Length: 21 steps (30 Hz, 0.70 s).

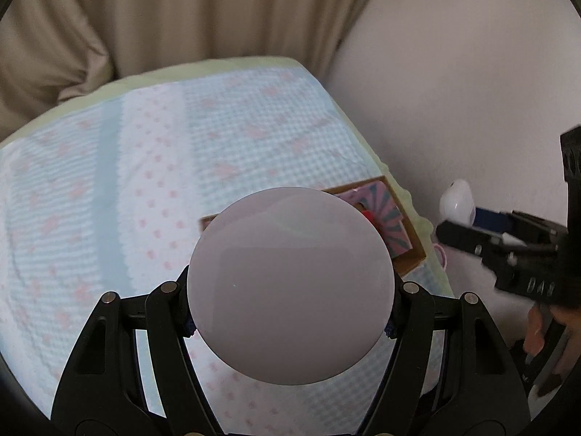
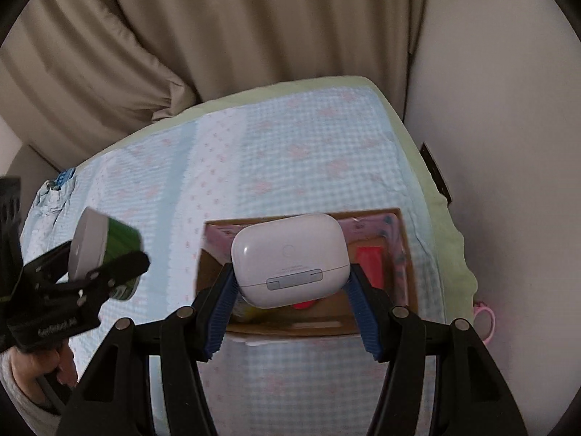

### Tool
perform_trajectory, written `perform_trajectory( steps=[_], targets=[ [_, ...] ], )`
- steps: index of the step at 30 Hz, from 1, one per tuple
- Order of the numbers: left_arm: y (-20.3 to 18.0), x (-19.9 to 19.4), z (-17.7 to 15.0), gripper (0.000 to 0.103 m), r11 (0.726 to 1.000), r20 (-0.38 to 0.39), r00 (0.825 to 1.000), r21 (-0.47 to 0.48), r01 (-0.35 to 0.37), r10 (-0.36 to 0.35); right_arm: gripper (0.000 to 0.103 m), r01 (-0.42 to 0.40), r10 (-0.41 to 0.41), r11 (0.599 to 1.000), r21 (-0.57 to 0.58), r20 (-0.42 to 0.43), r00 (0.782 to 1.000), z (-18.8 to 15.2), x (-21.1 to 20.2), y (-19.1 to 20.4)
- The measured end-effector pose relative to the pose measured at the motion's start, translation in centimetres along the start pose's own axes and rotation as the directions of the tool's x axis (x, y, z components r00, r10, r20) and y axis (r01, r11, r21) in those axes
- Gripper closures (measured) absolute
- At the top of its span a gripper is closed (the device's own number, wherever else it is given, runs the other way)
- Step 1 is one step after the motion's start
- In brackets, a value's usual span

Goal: Organize rigid objects
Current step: 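Carry the white jar and earbud case over the cardboard box with both tools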

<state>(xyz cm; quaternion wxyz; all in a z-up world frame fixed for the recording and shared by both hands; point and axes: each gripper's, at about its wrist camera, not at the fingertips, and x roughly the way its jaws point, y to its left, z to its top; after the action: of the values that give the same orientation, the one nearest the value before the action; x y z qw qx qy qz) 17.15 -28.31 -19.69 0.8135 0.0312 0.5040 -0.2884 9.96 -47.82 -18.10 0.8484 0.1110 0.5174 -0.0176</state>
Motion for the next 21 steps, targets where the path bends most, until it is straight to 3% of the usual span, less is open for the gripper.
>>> perform_trajectory(
  steps=[12, 21],
  targets=[
    [-3.6, 12.2, 3.8, 0.035, 0.995, -0.157, 0.988, 0.101, 0.016, 0.0, 0.047, -0.043, 0.04, 0.999, -0.027, -0.1, 0.994, -2.1, 7.8, -4.3],
    [-3.9, 18.6, 2.2, 0.035, 0.991, -0.272, 0.962, 0.137, 0.009, 0.029, 0.047, -0.068, 0.053, 0.995, -0.067, -0.204, 0.978, -4.8, 13.5, -5.2]
  ],
)
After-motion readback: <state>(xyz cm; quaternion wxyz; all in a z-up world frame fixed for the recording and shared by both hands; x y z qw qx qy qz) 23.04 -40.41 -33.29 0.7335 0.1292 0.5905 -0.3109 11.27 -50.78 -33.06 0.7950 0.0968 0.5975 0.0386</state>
